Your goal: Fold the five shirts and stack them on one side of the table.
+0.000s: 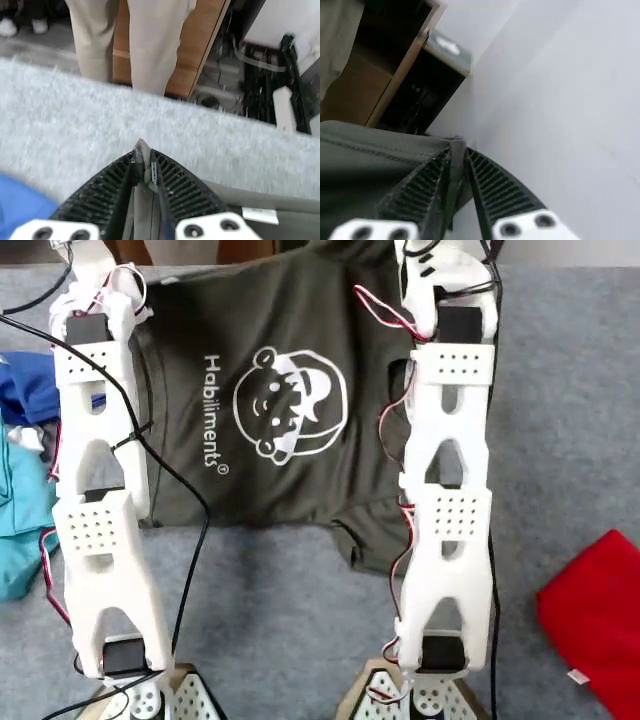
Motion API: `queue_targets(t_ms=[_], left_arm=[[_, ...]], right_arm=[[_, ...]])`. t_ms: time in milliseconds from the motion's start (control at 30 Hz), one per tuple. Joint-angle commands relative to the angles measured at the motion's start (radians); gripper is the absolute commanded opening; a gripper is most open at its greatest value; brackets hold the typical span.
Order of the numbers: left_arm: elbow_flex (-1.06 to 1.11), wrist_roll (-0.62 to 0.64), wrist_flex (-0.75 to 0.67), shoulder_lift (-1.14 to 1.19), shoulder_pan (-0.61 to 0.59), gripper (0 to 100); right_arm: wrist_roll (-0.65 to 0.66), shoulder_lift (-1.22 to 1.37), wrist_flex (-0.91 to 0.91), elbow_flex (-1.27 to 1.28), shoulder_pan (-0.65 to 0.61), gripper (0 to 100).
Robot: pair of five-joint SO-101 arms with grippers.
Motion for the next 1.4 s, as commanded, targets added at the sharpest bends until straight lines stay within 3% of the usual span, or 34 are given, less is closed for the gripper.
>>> queue_targets(t_ms=[0,133,300,400,533,767,933,1367], left_arm=[[-0.097,-0.038,0.186,-0.018,-0.015,2],[-0.146,-0.101,0.384,-0.016,-0.014,2],[-0.195,-0.120,0.606,-0.015,-0.003,2],[-0.238,-0.109,0.736,-0.012,0.006,2],[-0.302,0.006,0.864,-0.008,0.009,2],[-0.298,0.071,0.865,-0.019,-0.012,2],[-0.236,0.071,0.865,-0.074,-0.006,2],[0.454,0.069,0.810,-0.427,0.021,2]], right_arm=[[0.000,-0.012,0.339,-0.157,-0.008,0.5],[0.020,-0.068,0.637,-0.148,-0.002,0.5],[0.011,-0.119,0.870,-0.150,-0.002,0.5],[-0.063,-0.151,0.993,-0.151,0.005,0.5],[-0.204,-0.213,1.063,-0.148,0.030,0.5],[-0.313,-0.351,1.065,-0.101,0.024,0.5],[-0.348,-0.437,1.065,0.124,0.022,0.5],[-0.367,-0.653,1.056,0.653,0.090,0.5]])
